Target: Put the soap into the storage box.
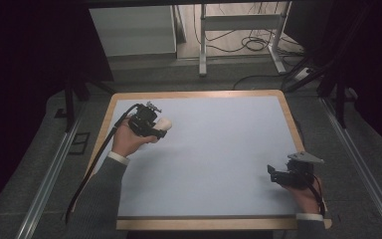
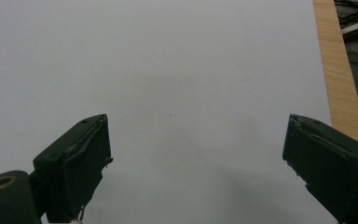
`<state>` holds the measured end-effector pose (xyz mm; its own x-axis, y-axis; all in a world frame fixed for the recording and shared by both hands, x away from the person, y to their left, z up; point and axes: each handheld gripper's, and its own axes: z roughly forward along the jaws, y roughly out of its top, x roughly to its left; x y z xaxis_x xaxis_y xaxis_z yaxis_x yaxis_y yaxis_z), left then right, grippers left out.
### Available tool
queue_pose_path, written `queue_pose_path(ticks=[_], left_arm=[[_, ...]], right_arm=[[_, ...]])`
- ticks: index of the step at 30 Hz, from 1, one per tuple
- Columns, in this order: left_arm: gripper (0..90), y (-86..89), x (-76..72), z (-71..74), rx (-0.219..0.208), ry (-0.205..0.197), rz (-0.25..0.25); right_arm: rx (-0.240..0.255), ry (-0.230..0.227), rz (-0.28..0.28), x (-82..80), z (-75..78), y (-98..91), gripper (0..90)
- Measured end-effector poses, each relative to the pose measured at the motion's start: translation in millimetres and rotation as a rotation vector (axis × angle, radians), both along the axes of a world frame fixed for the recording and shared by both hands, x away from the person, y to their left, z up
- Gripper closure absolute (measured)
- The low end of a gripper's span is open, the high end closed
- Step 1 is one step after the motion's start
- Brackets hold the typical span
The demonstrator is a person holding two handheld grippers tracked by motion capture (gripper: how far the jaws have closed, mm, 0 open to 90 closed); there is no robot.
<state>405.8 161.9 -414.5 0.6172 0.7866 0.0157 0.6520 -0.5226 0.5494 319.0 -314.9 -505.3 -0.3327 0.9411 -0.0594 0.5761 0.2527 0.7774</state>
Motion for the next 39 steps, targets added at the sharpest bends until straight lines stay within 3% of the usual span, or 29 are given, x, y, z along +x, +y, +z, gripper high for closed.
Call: queue_pose_path(ticks=[14, 27, 39], left_arm=[[49.6, 14.7, 15.0, -3.2, 0.002, 0.02, 0.055], [49.6, 33.3, 27.9, -16.6, -0.019, 0.057, 0.117], [49.6, 45.5, 34.8, -21.3, -0.015, 0.067, 0.164]], right_arm=[[-0.002, 0.0, 0.001, -0.2, 0.1, 0.2, 7.3], [-0.009, 0.001, -0.001, -0.2, -0.4, -0.4, 7.3], [-0.009, 0.003, -0.002, -0.1, -0.7, -1.0, 7.3]])
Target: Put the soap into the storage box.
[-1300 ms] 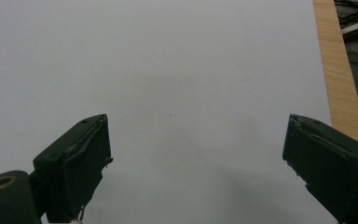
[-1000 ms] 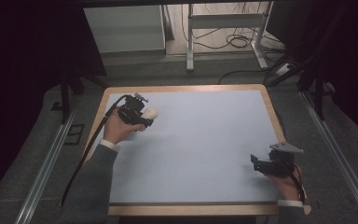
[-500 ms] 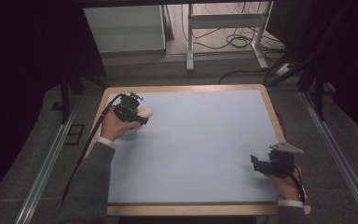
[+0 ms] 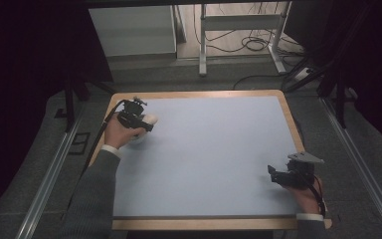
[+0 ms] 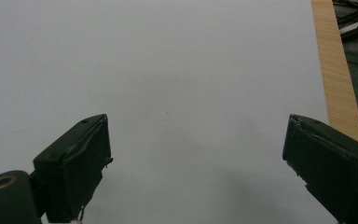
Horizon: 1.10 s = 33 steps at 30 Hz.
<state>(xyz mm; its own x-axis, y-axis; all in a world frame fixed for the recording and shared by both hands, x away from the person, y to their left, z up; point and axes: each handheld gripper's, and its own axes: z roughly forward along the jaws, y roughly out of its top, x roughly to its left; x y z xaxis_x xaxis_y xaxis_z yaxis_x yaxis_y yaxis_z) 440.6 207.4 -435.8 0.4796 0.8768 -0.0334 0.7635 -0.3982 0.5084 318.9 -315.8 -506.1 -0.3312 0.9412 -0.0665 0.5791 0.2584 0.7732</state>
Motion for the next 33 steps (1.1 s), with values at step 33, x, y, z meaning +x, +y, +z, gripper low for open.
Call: queue_pose_path(ticks=[33], left_arm=[[49.5, 28.3, 20.2, -26.5, 0.001, 0.062, 0.146]], right_arm=[[-0.006, 0.005, 0.005, 0.7, -1.9, 1.3, 7.3]])
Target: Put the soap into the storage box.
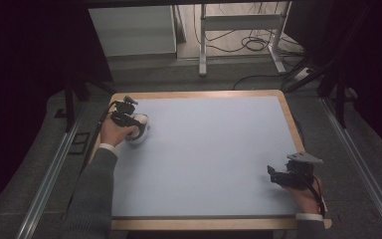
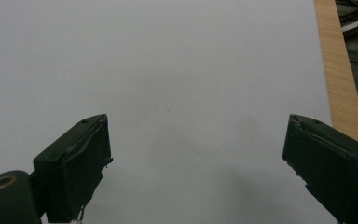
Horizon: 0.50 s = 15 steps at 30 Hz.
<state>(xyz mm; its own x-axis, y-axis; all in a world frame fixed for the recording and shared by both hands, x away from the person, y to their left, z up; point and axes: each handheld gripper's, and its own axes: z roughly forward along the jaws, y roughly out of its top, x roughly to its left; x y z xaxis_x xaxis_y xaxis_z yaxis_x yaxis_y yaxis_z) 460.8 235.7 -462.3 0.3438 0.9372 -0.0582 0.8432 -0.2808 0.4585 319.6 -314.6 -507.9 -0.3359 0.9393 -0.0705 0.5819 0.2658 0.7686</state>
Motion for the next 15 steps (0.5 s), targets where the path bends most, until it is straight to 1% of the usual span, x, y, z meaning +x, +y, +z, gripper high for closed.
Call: queue_pose_path(ticks=[4, 5, 9, 11, 13, 15], left_arm=[[49.4, -1.1, 1.5, -3.6, 0.009, 0.01, 0.003], [48.9, -1.5, 1.3, -3.9, 0.004, 0.009, 0.007], [45.1, -2.2, -2.7, 3.7, -0.045, -0.023, 0.001], [41.3, -4.3, -6.0, 8.2, -0.041, -0.04, -0.006], [39.6, -6.4, -10.4, 12.3, -0.053, -0.063, -0.015], [38.1, -8.5, -14.3, 15.2, -0.058, -0.074, -0.027]], right_arm=[[0.0, -0.001, -0.003, -0.1, 0.3, -0.7, 7.3], [0.002, -0.001, -0.004, -0.2, 0.3, -1.2, 7.3], [0.001, -0.015, -0.01, -1.1, 1.9, -1.3, 7.4], [-0.001, -0.019, -0.005, -1.7, 2.7, -0.4, 7.4], [-0.005, -0.017, -0.004, -1.8, 2.7, 0.5, 7.4], [-0.006, -0.017, -0.002, -1.7, 2.3, 0.7, 7.4]])
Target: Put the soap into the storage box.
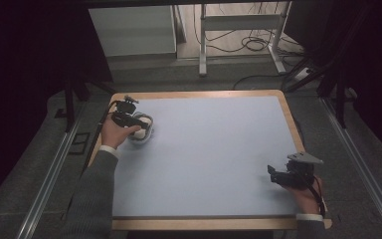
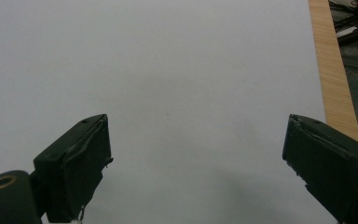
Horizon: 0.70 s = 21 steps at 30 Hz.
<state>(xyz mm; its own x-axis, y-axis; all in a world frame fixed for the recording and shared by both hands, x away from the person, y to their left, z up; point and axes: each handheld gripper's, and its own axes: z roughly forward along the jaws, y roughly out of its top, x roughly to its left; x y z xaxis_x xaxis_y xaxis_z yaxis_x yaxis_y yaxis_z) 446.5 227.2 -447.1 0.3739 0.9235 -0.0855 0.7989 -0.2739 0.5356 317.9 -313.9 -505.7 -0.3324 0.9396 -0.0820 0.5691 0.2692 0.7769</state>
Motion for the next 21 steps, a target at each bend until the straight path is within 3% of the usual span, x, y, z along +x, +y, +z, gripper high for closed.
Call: queue_pose_path(ticks=[4, 8, 13, 21], left_arm=[[35.2, -4.0, -12.0, 4.7, -0.017, -0.037, -0.031], [33.1, -11.7, -25.1, 4.9, -0.08, -0.054, -0.1], [30.7, -19.5, -42.4, 4.7, -0.098, -0.087, -0.14], [29.3, -25.9, -68.7, -13.5, -0.122, -0.107, -0.204]], right_arm=[[0.0, -0.001, -0.003, -0.1, 0.2, -0.9, 7.4], [0.003, 0.003, -0.006, 0.4, -0.8, -1.5, 7.4], [-0.002, 0.002, 0.001, -0.6, -0.2, 0.4, 7.4], [0.002, -0.003, -0.003, -1.5, 0.7, -1.2, 7.4]])
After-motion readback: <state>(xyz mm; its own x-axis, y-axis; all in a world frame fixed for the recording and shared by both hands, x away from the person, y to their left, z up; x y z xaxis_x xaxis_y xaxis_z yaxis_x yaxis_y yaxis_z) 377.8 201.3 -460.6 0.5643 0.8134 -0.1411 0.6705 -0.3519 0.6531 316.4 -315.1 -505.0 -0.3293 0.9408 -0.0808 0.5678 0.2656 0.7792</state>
